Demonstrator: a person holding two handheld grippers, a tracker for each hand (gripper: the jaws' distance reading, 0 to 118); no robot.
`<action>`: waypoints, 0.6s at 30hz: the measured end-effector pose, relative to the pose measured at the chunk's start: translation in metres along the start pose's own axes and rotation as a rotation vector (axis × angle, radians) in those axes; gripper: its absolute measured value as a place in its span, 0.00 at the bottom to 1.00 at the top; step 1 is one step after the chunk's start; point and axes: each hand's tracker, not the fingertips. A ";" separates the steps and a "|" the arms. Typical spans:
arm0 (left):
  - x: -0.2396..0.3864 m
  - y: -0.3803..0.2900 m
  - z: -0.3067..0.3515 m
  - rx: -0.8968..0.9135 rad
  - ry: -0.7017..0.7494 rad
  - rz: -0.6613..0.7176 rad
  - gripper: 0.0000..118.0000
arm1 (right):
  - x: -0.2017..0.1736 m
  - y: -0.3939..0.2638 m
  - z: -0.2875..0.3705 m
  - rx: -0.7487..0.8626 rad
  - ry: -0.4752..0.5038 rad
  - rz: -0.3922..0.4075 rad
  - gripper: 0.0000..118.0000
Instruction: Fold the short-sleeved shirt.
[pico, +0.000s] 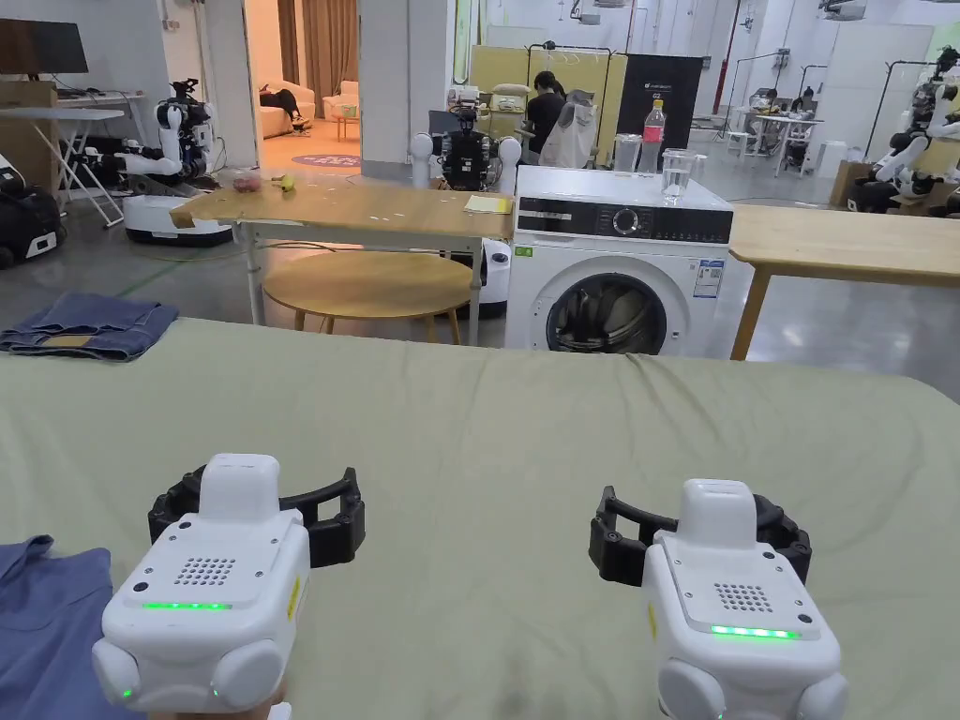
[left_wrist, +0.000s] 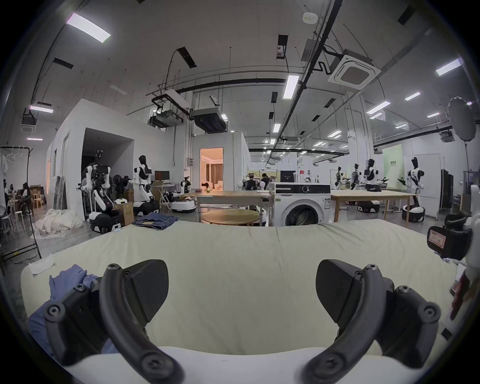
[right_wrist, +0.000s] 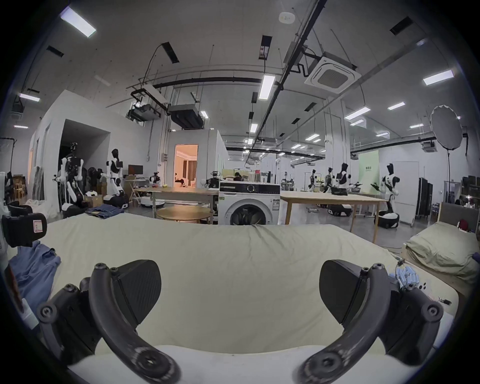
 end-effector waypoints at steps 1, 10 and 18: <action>-0.001 0.000 0.000 -0.001 0.001 0.003 0.96 | 0.000 0.000 0.000 -0.001 0.001 0.005 1.00; -0.002 0.000 0.001 -0.001 0.009 0.018 0.96 | -0.001 -0.002 0.000 -0.006 0.004 0.012 1.00; -0.001 -0.002 0.001 -0.007 0.008 -0.018 0.96 | 0.000 0.000 -0.001 -0.009 0.007 0.007 1.00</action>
